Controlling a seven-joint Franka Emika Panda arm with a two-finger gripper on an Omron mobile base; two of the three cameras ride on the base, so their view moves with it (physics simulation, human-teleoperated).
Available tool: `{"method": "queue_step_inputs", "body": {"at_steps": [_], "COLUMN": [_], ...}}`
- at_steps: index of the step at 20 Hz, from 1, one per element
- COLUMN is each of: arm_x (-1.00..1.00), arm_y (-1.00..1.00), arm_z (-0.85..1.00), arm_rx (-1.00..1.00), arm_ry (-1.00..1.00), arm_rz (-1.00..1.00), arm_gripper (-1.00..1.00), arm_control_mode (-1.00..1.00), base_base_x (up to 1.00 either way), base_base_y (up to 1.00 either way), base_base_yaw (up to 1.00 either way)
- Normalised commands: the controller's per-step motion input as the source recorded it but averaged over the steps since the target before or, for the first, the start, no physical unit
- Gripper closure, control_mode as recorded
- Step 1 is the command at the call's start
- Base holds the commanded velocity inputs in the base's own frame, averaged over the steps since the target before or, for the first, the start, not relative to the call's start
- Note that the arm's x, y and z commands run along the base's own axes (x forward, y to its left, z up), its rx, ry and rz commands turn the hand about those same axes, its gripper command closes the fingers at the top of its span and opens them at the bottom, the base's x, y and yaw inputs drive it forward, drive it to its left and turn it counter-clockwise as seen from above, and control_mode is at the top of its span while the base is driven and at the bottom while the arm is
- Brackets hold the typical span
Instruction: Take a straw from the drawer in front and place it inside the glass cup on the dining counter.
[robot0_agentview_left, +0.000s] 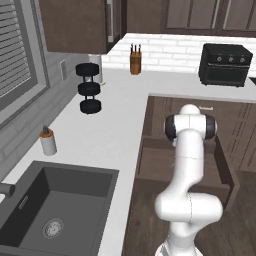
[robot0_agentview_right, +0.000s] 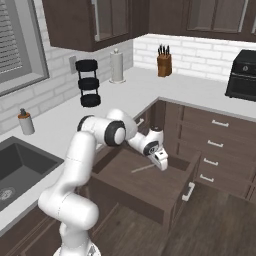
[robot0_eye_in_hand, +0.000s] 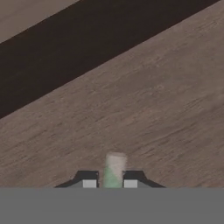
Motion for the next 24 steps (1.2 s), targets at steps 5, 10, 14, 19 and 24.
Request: {"method": "queue_step_inputs", "body": {"at_steps": [5, 10, 14, 19, 24], "arm_x": [-0.41, -0.18, -0.01, 0.0, -0.04], "arm_y": [0.0, 0.0, 0.0, 0.01, 0.05], "arm_z": [1.0, 1.0, 1.0, 1.0, 1.0], "arm_rx": [0.0, 0.0, -0.02, -0.12, -0.21], "arm_ry": [-0.08, -0.08, -0.16, -0.22, -0.28], "arm_rz": [-0.02, -0.01, 0.0, 0.0, 0.01], "arm_gripper": [1.0, 1.0, 1.0, 1.0, 1.0], "arm_control_mode": [-1.0, -1.0, -1.0, -1.0, -1.0], "base_base_x": [0.0, 0.0, 0.0, 0.0, 0.0], "base_base_y": [0.0, 0.0, 0.0, 0.0, 0.0], "base_base_yaw": [0.0, 0.0, 0.0, 0.0, 0.0]}}
